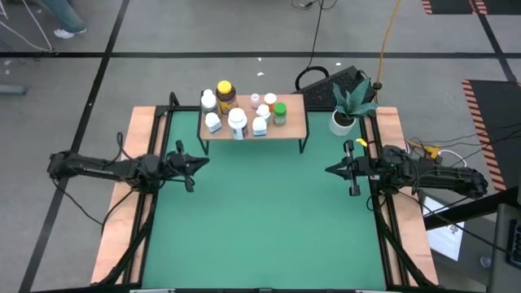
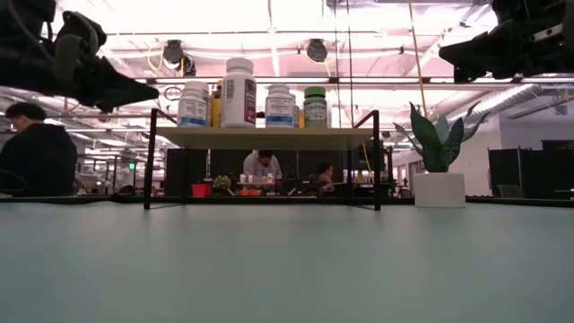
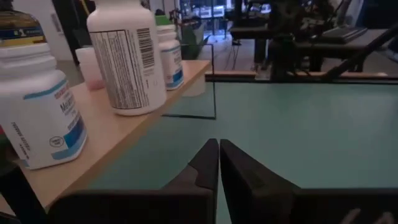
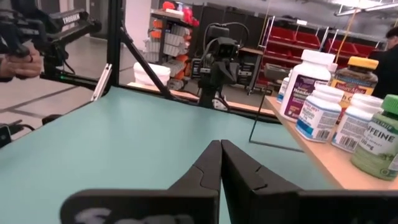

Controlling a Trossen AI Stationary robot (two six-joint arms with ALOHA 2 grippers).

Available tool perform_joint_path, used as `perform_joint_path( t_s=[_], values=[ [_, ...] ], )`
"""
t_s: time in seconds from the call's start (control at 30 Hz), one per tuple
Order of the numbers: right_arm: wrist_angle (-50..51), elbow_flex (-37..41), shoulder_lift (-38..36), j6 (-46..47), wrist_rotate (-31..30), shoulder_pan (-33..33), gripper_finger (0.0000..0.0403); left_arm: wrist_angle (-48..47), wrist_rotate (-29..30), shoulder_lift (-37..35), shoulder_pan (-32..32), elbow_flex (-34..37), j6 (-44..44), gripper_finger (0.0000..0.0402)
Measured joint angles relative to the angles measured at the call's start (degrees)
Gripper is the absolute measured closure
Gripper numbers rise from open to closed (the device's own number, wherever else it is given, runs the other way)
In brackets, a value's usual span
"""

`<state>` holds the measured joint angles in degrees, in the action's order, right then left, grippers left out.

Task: Pick and place medicine bottles onto shelf by color
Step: Return to Home Position

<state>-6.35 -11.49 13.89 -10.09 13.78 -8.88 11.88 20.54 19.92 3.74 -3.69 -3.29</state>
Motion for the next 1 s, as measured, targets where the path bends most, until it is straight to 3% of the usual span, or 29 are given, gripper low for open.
perform_joint_path(
  t_s=[0.33, 0.77, 1.0],
  values=[
    [2.47, 0.0, -0.86, 1.65, -0.03, -0.02, 0.0403, -6.37, -1.47, -8.79, -0.34, 1.69, -0.45, 0.0388],
    [10.78, 0.01, -12.76, 3.61, -0.2, -0.02, 0.0403, -12.63, -1.6, -15.31, -0.3, 1.6, 0.91, 0.0387],
    [6.97, 4.6, -13.75, 8.01, -0.19, -0.02, 0.0403, -12.98, -2.96, -16.98, -0.3, 1.56, 0.79, 0.0397]
  ],
)
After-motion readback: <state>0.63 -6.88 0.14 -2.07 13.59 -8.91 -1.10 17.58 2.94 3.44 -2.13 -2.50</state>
